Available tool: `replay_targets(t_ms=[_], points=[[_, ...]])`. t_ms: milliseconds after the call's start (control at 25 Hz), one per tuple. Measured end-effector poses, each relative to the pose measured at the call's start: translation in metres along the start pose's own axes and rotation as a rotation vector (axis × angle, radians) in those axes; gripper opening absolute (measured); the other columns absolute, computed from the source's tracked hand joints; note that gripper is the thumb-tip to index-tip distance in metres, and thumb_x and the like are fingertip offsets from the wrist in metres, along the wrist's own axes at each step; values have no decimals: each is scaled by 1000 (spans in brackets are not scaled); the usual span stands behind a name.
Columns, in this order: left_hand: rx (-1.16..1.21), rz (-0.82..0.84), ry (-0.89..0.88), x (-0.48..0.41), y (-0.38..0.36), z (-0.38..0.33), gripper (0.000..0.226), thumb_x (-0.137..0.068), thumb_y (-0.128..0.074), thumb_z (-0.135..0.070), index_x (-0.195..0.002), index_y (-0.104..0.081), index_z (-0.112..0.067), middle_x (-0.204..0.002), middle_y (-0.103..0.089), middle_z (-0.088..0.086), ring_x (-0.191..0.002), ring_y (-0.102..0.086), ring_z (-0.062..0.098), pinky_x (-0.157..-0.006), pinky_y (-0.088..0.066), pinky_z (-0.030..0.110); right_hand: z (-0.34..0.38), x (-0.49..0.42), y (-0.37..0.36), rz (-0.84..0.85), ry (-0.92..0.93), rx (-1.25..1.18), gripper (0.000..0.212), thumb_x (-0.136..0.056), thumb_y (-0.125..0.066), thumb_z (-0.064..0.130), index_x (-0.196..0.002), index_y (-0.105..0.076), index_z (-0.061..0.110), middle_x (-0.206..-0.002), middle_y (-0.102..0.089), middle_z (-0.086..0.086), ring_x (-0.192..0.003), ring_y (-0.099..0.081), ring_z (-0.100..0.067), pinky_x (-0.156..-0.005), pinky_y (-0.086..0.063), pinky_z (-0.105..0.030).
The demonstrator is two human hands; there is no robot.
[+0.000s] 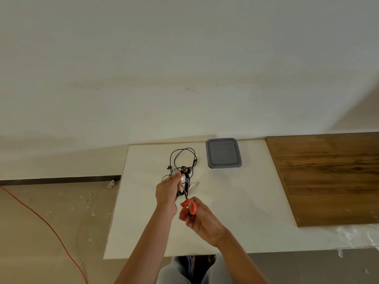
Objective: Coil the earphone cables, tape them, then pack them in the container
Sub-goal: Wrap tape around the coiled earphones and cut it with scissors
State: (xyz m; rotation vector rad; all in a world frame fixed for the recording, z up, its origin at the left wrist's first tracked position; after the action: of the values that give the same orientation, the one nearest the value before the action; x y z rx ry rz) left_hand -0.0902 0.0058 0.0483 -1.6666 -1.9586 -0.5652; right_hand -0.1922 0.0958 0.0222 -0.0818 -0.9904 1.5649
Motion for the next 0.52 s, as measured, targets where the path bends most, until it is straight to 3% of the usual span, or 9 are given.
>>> replay_targets(t_ms=[120, 280, 520], points=[[31, -1, 28, 0, 0, 0, 22, -85, -70, -24, -80, -69, -3, -54, -48, -2, -54, -43, 14, -59, -38, 28, 1, -7, -1, -16, 6, -28, 27, -87, -63, 27, -103, -50, 8, -84, -62, -13, -70, -58, -12, -63, -42, -21], [98, -2, 44, 0, 1, 2, 15, -86, -71, -22, -76, -73, -11, -65, -52, 2, -71, -48, 20, -73, -43, 37, 4, -12, 0, -28, 58, -61, 23, -87, -65, 26, -97, -51, 11, -86, -58, -11, -74, -57, -11, -67, -39, -22], [136, -79, 63, 1, -3, 6, 19, -82, -73, -19, -66, -66, -11, -63, -54, 2, -68, -49, 19, -68, -43, 35, -3, -13, 2, -56, 118, -76, 2, -90, -60, 16, -92, -59, 16, -84, -59, -4, -81, -55, -14, -69, -41, -22]])
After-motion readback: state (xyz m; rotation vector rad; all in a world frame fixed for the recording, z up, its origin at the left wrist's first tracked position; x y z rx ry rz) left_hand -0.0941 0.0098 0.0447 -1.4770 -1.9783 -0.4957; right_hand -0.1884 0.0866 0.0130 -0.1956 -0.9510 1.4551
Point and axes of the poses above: each hand's wrist, its own x-axis away from the middle knuckle, its own y-axis out of the back of the hand, z = x × y, the point moved 1 cm from there along -x, towards the middle knuckle
